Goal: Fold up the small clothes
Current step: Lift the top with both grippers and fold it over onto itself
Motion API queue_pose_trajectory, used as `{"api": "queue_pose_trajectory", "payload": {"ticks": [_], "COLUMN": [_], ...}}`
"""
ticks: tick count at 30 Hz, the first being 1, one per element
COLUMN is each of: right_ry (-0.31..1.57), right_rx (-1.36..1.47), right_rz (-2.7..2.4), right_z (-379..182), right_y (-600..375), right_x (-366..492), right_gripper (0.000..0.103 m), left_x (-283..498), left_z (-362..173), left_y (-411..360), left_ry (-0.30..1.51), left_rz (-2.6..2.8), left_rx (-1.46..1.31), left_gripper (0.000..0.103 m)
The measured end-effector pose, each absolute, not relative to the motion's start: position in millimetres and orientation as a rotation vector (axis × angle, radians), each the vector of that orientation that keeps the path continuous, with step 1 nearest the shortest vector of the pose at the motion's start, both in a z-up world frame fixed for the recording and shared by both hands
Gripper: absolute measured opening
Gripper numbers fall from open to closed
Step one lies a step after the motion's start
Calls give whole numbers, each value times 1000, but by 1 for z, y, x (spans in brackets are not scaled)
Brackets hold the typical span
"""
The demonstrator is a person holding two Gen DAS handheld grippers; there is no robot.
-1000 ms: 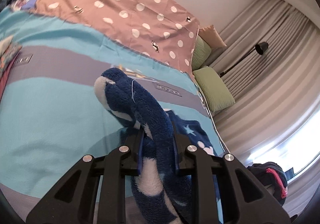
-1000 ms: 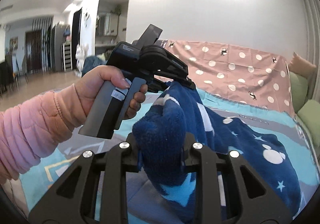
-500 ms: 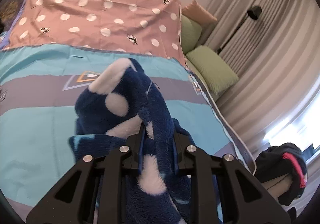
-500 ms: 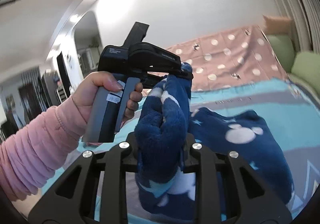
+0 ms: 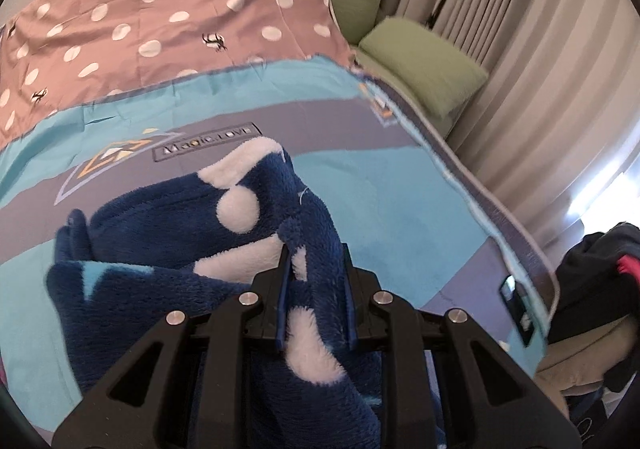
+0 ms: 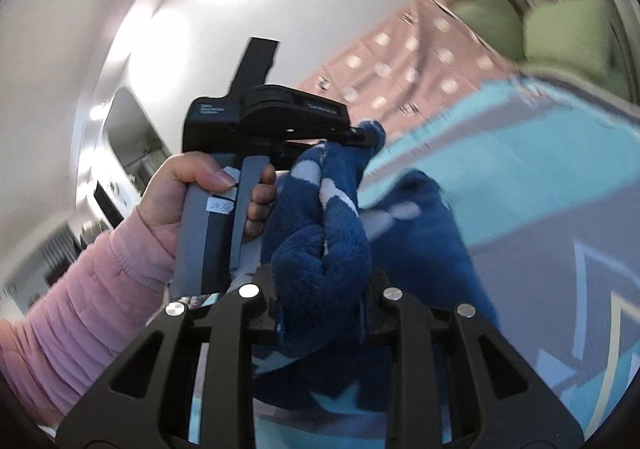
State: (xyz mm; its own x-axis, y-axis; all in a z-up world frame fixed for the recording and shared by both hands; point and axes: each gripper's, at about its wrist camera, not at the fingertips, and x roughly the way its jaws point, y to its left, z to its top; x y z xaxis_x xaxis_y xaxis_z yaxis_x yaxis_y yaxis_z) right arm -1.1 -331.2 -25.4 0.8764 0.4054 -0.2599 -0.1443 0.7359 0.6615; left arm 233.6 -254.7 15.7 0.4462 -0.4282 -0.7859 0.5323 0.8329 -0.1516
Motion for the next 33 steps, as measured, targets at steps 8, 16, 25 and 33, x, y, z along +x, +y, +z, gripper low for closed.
{"api": "queue_pose_trajectory", "payload": {"ticks": [8,16,25,33], "right_ry": [517,532,533,555], "right_rx": [805,805,821,764], "right_rz": [267,255,250,211], "right_z": [-70,-79,-78,-76], "right_y": [-358,-357,-362,-364], "right_x": [0,-1,-2,-10], "right_gripper": [24,26,26,34], "left_x": [238,229,175,165], "left_z": [-28,-33,33,14], "left_y": [-296,-305,-268,-200], "left_ry": [1025,1021,793,688], "left_rz": [-643,-679,-703,-429], "left_rx": [97,119,212,501], "left_gripper": [24,38,72,85]}}
